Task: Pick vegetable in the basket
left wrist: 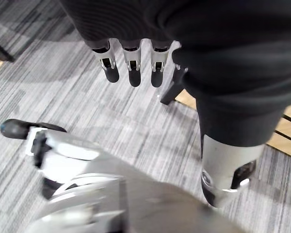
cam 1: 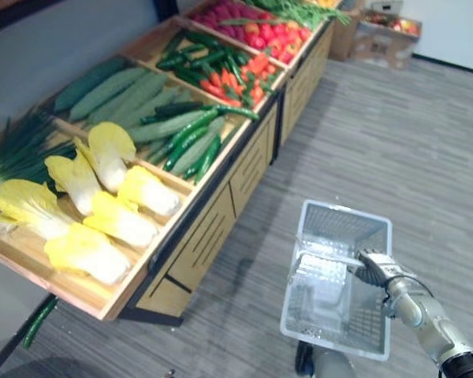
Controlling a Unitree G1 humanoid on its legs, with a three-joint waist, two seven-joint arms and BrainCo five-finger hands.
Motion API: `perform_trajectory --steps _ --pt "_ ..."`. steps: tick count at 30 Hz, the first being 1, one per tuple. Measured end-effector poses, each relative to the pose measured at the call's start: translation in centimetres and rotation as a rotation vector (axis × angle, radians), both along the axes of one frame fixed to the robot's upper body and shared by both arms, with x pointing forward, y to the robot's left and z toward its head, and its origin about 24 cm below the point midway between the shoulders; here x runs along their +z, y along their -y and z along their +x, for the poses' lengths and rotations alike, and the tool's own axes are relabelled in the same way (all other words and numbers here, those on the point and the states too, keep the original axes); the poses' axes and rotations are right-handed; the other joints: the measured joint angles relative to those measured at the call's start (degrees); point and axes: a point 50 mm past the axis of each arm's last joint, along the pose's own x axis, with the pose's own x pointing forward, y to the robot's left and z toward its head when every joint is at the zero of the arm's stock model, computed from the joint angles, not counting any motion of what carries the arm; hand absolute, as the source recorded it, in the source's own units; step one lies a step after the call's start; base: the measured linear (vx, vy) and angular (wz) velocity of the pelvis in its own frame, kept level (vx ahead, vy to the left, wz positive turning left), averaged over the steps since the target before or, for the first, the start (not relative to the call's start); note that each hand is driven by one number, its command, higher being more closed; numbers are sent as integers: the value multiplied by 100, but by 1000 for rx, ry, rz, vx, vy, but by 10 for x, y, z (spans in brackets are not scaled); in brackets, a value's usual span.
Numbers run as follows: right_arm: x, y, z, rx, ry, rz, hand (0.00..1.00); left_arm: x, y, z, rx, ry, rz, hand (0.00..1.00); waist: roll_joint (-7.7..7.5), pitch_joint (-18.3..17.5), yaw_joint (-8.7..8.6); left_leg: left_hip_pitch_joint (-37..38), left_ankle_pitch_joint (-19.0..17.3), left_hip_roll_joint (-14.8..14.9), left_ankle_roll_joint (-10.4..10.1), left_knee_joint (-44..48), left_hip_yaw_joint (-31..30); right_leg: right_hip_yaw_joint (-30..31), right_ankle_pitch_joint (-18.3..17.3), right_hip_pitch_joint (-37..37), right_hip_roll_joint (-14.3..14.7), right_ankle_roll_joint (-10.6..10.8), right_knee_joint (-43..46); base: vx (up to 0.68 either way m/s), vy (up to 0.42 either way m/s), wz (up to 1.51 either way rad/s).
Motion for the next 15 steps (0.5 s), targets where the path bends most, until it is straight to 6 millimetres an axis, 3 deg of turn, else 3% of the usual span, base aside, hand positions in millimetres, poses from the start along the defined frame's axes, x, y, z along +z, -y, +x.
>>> perform_trajectory --steps 1,2,3,4,5,6,7,8,9,11,13,14,15 --pt "0 4 0 -14 -1 -3 100 1 0 3 6 16 1 0 55 -29 14 -474 -490 127 119 521 424 -176 0 231 -15 0 -189 356 -144 99" --pt "-2 7 -1 -33 -10 -2 100 2 -3 5 8 23 8 0 -50 32 16 -929 -954 428 412 789 1319 -462 -34 617 -69 49 -450 301 -112 90" --pt "-4 10 -3 -43 -18 -3 100 2 -4 5 8 24 11 0 -72 46 -2 -1068 -1178 568 603 763 1834 -633 -68 852 -121 102 -575 322 -82 128" --pt "-8 19 -13 -85 -33 -1 100 2 -3 7 -2 25 10 0 -49 22 -26 -1322 -1494 717 787 441 2814 -1046 -127 1203 -218 204 -714 297 11 146" --pt "-12 27 -22 -128 -42 1 100 2 0 10 -24 26 13 0 3 -2 -22 -1375 -1490 638 820 -313 3630 -1367 -221 1431 -278 343 -749 227 67 143" --pt "-14 30 -26 -141 -48 0 100 2 2 10 -40 22 11 0 60 -22 -14 -1399 -1407 552 845 -775 3944 -1499 -269 1528 -269 417 -750 249 141 123" --pt "-17 31 -30 -149 -64 -3 100 -1 7 3 -68 -10 4 0 250 -119 -24 -1483 -995 322 973 -1816 4512 -1758 -373 1623 -128 571 -733 200 142 93" --pt "-21 29 -34 -154 -76 11 100 -1 5 2 -71 -20 8 0 247 -212 -40 -1389 -1081 246 1078 -2087 4656 -1837 -405 1641 -147 619 -734 271 163 111" --pt "-23 27 -35 -150 -83 17 100 0 5 4 -79 -20 11 0 177 -266 -71 -1333 -1060 -36 1112 -2638 4680 -1966 -398 1591 -179 642 -773 239 126 83" --pt "-24 25 -33 -152 -83 25 100 0 3 6 -90 -20 19 0 41 -219 -3 -1329 -1024 -261 1293 -2970 4636 -2071 -369 1628 -173 694 -920 205 86 66" --pt "-30 21 -30 -159 -96 45 100 0 -2 -1 -100 -47 32 0 -47 -211 17 -1172 -1026 -403 1299 -3084 4545 -2018 -345 1817 -214 725 -990 170 15 36" --pt "-44 19 -34 -189 -145 71 100 -5 3 -30 -88 -142 12 0 84 -238 38 -500 -1079 -451 1182 -3846 4513 -1731 -354 1679 -442 808 241 171 12 6" --pt "-50 17 -37 -202 -167 82 100 -5 2 -34 -85 -155 12 0 86 -238 3 -398 -1073 -444 1132 -4017 4510 -1597 -374 1308 -679 820 1173 122 25 -6"
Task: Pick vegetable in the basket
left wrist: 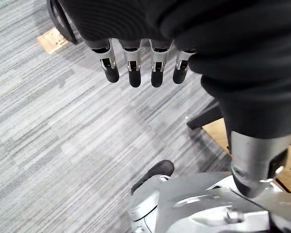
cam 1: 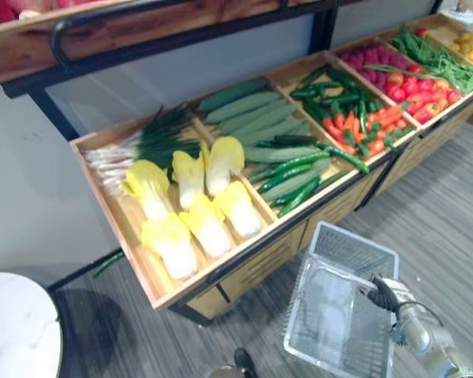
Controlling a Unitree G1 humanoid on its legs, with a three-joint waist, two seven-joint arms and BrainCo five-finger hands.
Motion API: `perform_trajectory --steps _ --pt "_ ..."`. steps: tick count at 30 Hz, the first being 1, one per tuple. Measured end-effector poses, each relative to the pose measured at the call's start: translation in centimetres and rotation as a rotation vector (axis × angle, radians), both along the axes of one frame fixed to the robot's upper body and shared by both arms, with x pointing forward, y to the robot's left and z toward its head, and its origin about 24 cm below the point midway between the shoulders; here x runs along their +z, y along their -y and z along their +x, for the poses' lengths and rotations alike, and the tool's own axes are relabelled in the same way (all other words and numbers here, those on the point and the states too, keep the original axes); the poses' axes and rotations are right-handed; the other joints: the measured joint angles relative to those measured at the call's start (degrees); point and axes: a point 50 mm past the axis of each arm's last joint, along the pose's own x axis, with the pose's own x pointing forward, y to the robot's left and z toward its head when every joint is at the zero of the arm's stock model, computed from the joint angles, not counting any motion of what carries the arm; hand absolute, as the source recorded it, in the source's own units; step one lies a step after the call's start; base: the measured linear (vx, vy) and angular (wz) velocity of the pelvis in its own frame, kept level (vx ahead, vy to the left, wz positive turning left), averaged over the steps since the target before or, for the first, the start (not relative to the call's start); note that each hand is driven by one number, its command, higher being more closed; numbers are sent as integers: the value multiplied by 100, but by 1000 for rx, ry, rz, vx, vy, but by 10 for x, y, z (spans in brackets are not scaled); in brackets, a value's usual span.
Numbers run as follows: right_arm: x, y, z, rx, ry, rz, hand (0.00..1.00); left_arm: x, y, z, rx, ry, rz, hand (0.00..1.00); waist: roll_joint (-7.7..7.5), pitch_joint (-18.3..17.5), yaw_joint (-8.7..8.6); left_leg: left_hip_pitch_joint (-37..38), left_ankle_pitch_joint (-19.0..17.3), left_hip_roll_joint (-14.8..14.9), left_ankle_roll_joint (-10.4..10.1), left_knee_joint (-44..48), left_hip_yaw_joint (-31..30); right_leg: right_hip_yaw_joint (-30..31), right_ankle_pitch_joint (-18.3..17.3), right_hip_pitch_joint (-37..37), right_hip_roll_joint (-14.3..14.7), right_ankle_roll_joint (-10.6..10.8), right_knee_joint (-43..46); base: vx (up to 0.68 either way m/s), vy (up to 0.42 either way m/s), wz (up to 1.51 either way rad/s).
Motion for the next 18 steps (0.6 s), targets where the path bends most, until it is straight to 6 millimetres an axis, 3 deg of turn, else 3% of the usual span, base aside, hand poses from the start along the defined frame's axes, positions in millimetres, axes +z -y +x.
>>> perform_trajectory --steps 2,3,4,6,7,9,11,13,15,16,17,18 --pt "-4 -3 0 -34 7 17 100 2 -7 -3 -1 -6 19 0 -164 19 -19 111 -15 -106 13 -46 4 433 4 -436 -353 -4 1037 30 6 2" --pt "-6 0 0 -49 -1 12 100 4 -14 2 -7 6 37 0 -340 82 -32 155 -83 -153 76 -48 -90 886 135 -752 -489 22 1675 103 -51 33" --pt "-11 7 -1 -92 -17 6 100 7 -23 10 -17 27 61 0 -358 172 -45 141 -96 -118 67 3 -276 1324 -60 -1017 -484 24 2033 88 -55 51" --pt "-16 19 -6 -156 -45 -3 100 9 -30 19 -13 52 82 0 -378 192 -76 108 -68 -27 -42 87 -511 1543 -316 -1154 -469 14 1994 86 -78 70" --pt "-19 25 -10 -192 -63 -10 100 11 -33 24 5 79 96 0 -364 198 -84 94 -97 58 -133 159 -683 1734 -361 -1211 -494 -61 1695 118 -145 83" --pt "-24 35 -16 -252 -82 -22 100 13 -37 30 23 105 110 0 -349 195 -76 -43 -127 180 -286 298 -1029 2183 -328 -1235 -497 -10 832 119 -239 77" --pt "-26 46 -22 -337 -96 -17 100 16 -42 40 42 132 124 0 -350 198 -22 -305 -47 310 -519 340 -1430 2930 -210 -1410 -486 173 -121 94 -330 85" --pt "-29 49 -25 -367 -102 -7 100 18 -47 40 47 132 138 0 -396 188 -29 -428 79 373 -739 351 -1689 3034 -60 -1378 -485 358 -574 46 -322 76" --pt "-37 43 -28 -391 -127 27 100 22 -61 35 91 133 172 0 -761 176 -18 -484 323 343 -1034 303 -1985 2768 219 -1218 -457 765 -1232 70 -573 76" --pt "-37 48 -28 -410 -139 17 100 18 -50 36 122 132 141 0 -503 194 -4 -481 410 561 -1121 266 -2099 2608 219 -1169 -242 706 -1166 77 -583 35" --pt "-32 54 -22 -420 -123 8 100 9 -27 27 178 122 73 0 -110 170 19 -463 657 984 -1301 28 -2168 2448 191 -1148 214 453 -1232 63 -425 3" --pt "-29 58 -20 -424 -115 4 100 6 -18 23 198 110 45 0 100 171 8 -456 744 1158 -1340 -53 -2194 2353 157 -1125 392 391 -1221 46 -346 13"
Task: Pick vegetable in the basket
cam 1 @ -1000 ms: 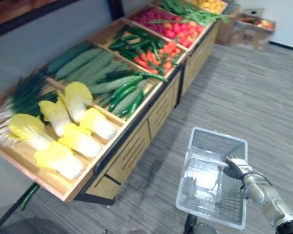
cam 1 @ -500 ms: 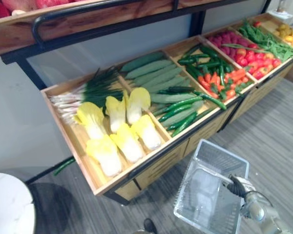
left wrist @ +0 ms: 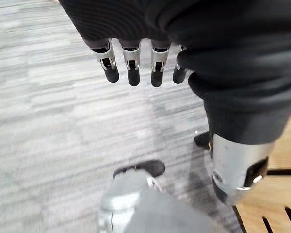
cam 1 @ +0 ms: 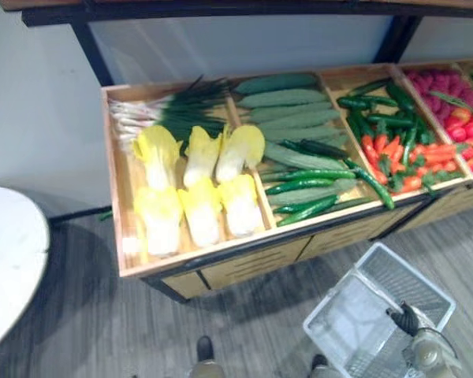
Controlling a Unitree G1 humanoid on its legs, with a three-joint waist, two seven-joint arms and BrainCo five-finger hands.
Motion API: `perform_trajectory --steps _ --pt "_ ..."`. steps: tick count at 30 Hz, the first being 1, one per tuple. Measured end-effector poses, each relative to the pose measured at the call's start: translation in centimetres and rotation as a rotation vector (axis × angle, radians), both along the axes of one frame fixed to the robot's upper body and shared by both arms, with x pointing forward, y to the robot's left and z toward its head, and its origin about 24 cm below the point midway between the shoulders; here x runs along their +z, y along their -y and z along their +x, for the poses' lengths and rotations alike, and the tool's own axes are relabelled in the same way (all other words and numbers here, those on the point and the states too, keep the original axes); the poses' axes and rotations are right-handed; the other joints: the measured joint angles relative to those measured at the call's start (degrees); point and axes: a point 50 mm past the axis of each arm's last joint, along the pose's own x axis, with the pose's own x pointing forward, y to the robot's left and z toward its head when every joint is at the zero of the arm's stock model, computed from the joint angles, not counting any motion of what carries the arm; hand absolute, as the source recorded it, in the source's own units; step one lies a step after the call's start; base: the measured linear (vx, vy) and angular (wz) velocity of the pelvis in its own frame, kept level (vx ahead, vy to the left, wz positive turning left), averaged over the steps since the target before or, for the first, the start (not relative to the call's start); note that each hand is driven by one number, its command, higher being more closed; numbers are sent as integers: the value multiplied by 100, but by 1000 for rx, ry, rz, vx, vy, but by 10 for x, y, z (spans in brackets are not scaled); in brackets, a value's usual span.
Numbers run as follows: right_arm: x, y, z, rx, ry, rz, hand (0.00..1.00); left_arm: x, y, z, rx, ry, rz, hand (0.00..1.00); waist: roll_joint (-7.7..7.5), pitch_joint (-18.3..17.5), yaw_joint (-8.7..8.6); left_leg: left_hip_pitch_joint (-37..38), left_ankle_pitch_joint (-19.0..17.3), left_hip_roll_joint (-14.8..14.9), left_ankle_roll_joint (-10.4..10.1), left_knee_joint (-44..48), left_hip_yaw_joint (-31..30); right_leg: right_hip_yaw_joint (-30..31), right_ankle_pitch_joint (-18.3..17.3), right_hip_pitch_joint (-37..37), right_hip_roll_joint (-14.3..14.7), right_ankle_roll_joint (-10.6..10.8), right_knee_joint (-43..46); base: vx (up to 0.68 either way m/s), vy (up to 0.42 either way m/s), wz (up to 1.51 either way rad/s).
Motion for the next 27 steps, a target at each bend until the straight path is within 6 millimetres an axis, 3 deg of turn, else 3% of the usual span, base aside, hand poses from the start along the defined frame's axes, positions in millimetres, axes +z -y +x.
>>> perform_trajectory --steps 1,2,3,5,7,8,10,12,16,18,20,21,22,23,24,25,27 --pt "1 3 -1 -9 -2 -5 100 -3 11 -4 32 -4 -32 0 165 9 -18 3 291 144 -28 -137 -4 -160 -80 34 162 -135 56 33 -275 24" --pt "0 4 -3 -17 -5 0 100 -4 13 -5 44 -4 -38 0 177 5 -19 6 507 153 4 -188 35 -202 -112 39 200 -184 88 39 -316 41" --pt "-3 6 -11 -30 -22 4 100 -4 14 -6 52 -3 -42 0 136 28 -26 11 958 127 154 -257 179 -331 -151 145 213 -254 86 44 -279 48" --pt "-9 10 -24 -74 -42 14 100 -4 13 -5 55 3 -39 0 56 54 -34 30 1314 11 404 -247 491 -596 -233 354 100 -376 32 28 -204 57" --pt "-14 12 -32 -95 -73 17 100 -4 13 -8 61 -4 -41 0 11 56 -7 37 981 -140 426 77 542 -625 -287 458 3 -371 -11 -1 -27 15" --pt "-17 10 -35 -104 -85 24 100 -4 13 -13 85 -7 -43 0 -5 48 -17 88 569 -320 446 287 526 -589 -288 487 -48 -353 -19 0 0 0" --pt "-22 8 -45 -142 -98 52 100 -3 10 -12 113 10 -35 0 38 25 -34 146 256 -437 539 241 512 -593 -261 555 -62 -256 -119 34 96 8" --pt "-24 10 -53 -175 -101 58 100 0 3 -5 128 43 -15 0 82 -6 -45 225 162 -541 546 -97 498 -647 -183 548 -98 -140 -194 6 204 24" --pt "-31 6 -63 -217 -113 81 100 27 -45 41 302 267 126 0 -4 -5 -41 274 294 -747 574 -541 417 -835 -44 661 -192 -59 -453 -17 135 27" --pt "-32 5 -68 -218 -111 89 100 77 -112 68 398 462 369 0 -41 -38 -42 383 274 -788 559 -552 390 -835 -45 805 -216 -59 -512 4 53 8" --pt "-32 4 -68 -214 -100 97 100 118 -153 81 452 598 538 0 -23 -76 -47 421 205 -783 513 -577 430 -765 -45 815 -206 -61 -527 -22 12 -14" --pt "-32 1 -66 -213 -92 109 100 134 -155 100 491 691 570 0 13 -79 -119 465 174 -751 502 -571 536 -618 -40 797 -174 -59 -578 -24 2 -16" --pt "-34 0 -67 -222 -92 116 100 140 -147 115 512 759 568 0 57 -86 -110 457 167 -738 487 -561 553 -519 -25 801 -152 -50 -619 -11 2 -8" --pt "-35 0 -64 -234 -102 117 100 142 -110 153 425 860 501 0 164 -89 -89 442 211 -804 538 -568 508 -481 22 816 -171 -55 -623 0 0 0" --pt "-37 -4 -59 -208 -120 119 100 135 -77 175 225 834 495 0 230 -123 -73 433 258 -855 591 -564 501 -451 94 828 -194 2 -623 5 51 -39" --pt "-34 -11 -45 -167 -89 132 100 127 -55 176 130 828 491 0 139 -69 -192 508 254 -835 589 -578 701 -233 105 708 -196 4 -573 26 38 -57" --pt "-33 -14 -45 -163 -56 134 100 122 -59 159 217 855 511 0 195 -124 -290 556 207 -785 538 -578 789 -159 112 701 -148 -7 -628 60 -20 -43"
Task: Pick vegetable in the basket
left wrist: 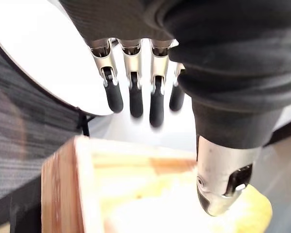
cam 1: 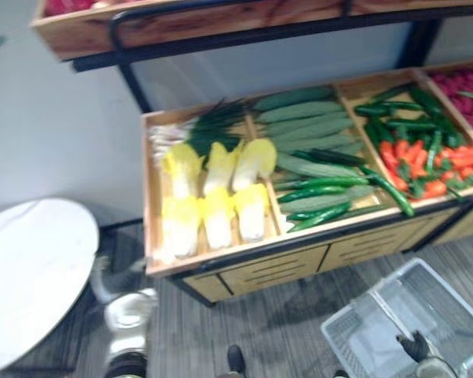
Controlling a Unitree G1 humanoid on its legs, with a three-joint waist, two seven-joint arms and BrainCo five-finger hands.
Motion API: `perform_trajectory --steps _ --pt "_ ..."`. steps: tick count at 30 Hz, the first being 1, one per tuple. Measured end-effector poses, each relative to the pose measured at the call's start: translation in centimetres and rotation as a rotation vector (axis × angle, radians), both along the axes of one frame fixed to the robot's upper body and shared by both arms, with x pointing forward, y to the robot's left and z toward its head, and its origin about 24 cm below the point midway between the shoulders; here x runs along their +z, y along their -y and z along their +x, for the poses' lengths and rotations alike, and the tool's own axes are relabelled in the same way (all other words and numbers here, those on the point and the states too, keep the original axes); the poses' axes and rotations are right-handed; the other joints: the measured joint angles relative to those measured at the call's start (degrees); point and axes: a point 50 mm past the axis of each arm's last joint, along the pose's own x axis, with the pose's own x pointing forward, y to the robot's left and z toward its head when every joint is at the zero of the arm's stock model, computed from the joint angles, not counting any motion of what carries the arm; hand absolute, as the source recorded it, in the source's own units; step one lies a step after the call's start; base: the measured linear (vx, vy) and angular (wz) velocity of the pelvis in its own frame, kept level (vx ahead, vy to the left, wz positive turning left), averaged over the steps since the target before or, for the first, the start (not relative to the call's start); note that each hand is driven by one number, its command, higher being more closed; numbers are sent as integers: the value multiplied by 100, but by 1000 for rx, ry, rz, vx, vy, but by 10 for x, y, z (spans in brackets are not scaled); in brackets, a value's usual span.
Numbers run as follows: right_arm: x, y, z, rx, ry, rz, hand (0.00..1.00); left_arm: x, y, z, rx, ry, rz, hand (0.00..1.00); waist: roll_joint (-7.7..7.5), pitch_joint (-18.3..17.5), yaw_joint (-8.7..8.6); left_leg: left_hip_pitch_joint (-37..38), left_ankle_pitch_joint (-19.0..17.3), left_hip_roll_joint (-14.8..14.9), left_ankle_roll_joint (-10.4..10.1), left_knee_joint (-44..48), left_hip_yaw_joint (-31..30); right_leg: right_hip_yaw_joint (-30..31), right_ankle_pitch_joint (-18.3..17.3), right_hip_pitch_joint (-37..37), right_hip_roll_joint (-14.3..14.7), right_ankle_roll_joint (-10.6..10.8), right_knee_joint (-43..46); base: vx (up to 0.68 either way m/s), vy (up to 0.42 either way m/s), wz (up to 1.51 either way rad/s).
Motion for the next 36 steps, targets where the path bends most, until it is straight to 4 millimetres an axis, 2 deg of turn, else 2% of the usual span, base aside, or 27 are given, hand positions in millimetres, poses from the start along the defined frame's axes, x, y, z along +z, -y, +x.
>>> perform_trajectory --steps 1,2,3,4,5,6,7,8,12,15,16,17,19,20,21,23,24,26,27,28,31,36 --pt "-2 -4 -6 -17 27 8 100 -11 -15 -24 157 -58 10 0 -68 15 -8 43 -59 81 -57 0 13 10 -13 36 81 -23 -59 86 -59 -12" --pt "-3 -4 -10 -23 23 11 100 -15 -19 -34 204 -82 14 0 -73 2 1 48 -63 107 -63 0 9 11 -15 46 113 -27 -79 114 -73 -5" --pt "-9 -7 -21 -48 -1 19 100 -14 -20 -46 241 -92 35 0 -144 -23 24 34 -64 154 -70 26 -3 -11 -25 41 167 -49 -74 84 -41 8" --pt "-12 -7 -28 -68 -20 20 100 -6 -14 -44 219 -55 58 0 -171 -40 118 17 -64 161 -71 34 -17 -47 -34 43 173 -64 -75 111 -38 16" --pt "-16 -5 -41 -108 -52 18 100 19 8 -39 103 59 125 0 -238 -84 264 -27 -63 157 -73 35 -50 -108 -44 47 167 -78 -74 87 -20 19" --pt "-17 -4 -46 -127 -61 19 100 31 21 -38 33 111 157 0 -252 -93 300 -42 -63 146 -73 34 -118 -142 -51 57 162 -90 -79 102 -17 34" --pt "-18 -1 -50 -154 -66 12 100 50 47 -34 -106 211 192 0 -241 -87 300 -57 -62 110 -72 35 -226 -227 -67 125 138 -114 -82 82 2 36" --pt "-17 1 -51 -171 -68 7 100 56 62 -32 -174 250 187 0 -203 -101 275 -52 -62 88 -71 34 -284 -270 -70 168 125 -119 -83 76 12 35" --pt "-17 1 -51 -174 -65 1 100 58 119 -20 -404 296 79 0 -77 -163 255 23 -60 116 -69 2 -317 -279 -107 263 160 -169 -91 -9 -1 4" --pt "-17 2 -52 -179 -61 -10 100 58 151 -21 -588 282 70 0 -73 -166 227 25 -53 148 -72 -2 -328 -277 -141 259 185 -222 -81 -56 -10 -1" --pt "-17 2 -53 -181 -61 -13 100 57 156 -22 -614 279 65 0 -66 -170 220 25 -52 149 -72 -2 -328 -275 -141 259 185 -222 -81 -46 -2 -3" --pt "-16 3 -53 -185 -56 -22 100 51 153 -22 -643 253 97 0 -35 -190 180 31 -56 161 -74 -1 -306 -248 -142 248 189 -224 -102 -48 0 -10" --pt "-17 1 -50 -155 -61 -28 100 20 96 -3 -471 70 182 0 6 -216 166 46 -100 235 -132 -2 -199 -148 -152 208 272 -222 -131 -47 -11 -20" --pt "-17 -3 -48 -132 -69 -19 100 11 74 3 -318 79 37 0 -15 -212 127 68 -95 280 -145 -2 -144 -109 -149 199 309 -227 -123 -35 -21 -21" --pt "-19 -7 -46 -106 -80 -15 100 13 65 4 -209 124 -31 0 -73 -228 73 63 -86 297 -157 -2 -134 -77 -151 159 320 -231 -97 -17 -22 -24" --pt "-20 -12 -46 -97 -74 -5 100 22 86 10 -296 188 -38 0 -128 -247 88 61 -79 299 -150 0 -87 13 -147 91 320 -228 -78 32 -5 -21" --pt "-21 -14 -45 -94 -73 -1 100 20 103 11 -359 192 -60 0 -200 -273 85 44 -79 294 -150 0 -23 62 -124 28 313 -188 -76 51 6 -19" --pt "-22 -19 -41 -90 -62 5 100 15 117 12 -388 185 -107 0 -269 -282 59 56 -88 298 -160 1 21 108 -115 21 322 -177 -91 72 -1 -16" --pt "-22 -20 -40 -89 -59 7 100 5 113 8 -376 135 -100 0 -279 -287 -17 74 -97 298 -169 3 34 119 -115 37 324 -177 -106 102 -8 -13" --pt "-21 -20 -38 -89 -55 8 100 -1 99 5 -324 64 -55 0 -268 -281 -75 106 -111 309 -188 8 64 149 -112 38 332 -174 -106 89 -8 -14" --pt "-22 -20 -43 -102 -58 -6 100 -5 71 -5 -175 -32 55 0 -235 -291 -55 165 -117 328 -197 25 147 187 -111 65 347 -174 -136 85 -12 -11" --pt "-22 -23 -40 -73 -50 -20 100 -4 74 -6 -135 -21 81 0 -205 -298 -57 234 -117 323 -199 7 156 171 -111 181 352 -174 -223 36 -3 0"
